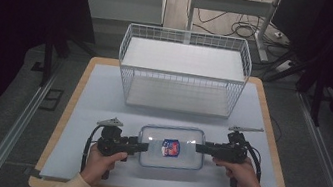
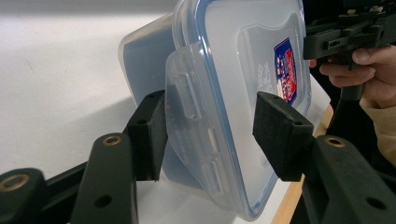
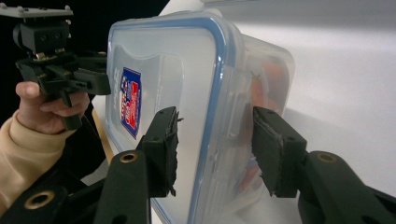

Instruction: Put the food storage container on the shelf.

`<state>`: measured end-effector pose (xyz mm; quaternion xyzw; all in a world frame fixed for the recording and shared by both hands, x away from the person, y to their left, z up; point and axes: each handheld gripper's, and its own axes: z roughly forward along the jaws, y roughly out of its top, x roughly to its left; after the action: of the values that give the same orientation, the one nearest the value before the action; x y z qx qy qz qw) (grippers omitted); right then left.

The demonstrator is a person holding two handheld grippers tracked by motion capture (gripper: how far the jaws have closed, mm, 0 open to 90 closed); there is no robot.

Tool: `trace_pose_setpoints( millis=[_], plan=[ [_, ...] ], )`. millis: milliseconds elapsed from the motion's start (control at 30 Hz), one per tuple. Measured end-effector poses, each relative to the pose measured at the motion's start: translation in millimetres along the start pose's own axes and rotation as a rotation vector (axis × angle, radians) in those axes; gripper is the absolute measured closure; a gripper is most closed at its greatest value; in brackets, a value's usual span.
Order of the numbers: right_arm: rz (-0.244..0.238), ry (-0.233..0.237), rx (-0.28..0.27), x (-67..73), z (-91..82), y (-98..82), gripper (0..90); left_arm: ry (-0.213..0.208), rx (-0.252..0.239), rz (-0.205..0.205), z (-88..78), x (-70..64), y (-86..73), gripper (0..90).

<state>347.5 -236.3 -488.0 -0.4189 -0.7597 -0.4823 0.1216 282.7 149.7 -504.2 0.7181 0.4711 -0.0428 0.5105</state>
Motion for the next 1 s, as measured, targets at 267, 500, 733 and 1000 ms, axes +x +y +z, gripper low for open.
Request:
trace_pose_setpoints(
  millis=[267,500,733,1000],
  plan=[
    [0.013,0.001,-0.015,1.8,-2.2,-0.8,53.3,0.021,-0.012,0.016,-2.0,-5.3,1.5,47.2],
    [0.007,0.000,-0.017,3.4,-2.9,0.2,53.3,0.017,-0.017,0.017,-4.0,-5.9,4.1,48.1],
    [-0.031,-0.007,-0.031,8.5,-8.8,5.0,53.3,0.023,-0.028,0.040,-6.6,-12.0,10.1,48.3],
    [-0.058,-0.014,-0.051,16.2,-16.0,11.0,53.3,0.019,-0.034,0.053,-10.3,-16.6,17.3,48.4]
  ],
)
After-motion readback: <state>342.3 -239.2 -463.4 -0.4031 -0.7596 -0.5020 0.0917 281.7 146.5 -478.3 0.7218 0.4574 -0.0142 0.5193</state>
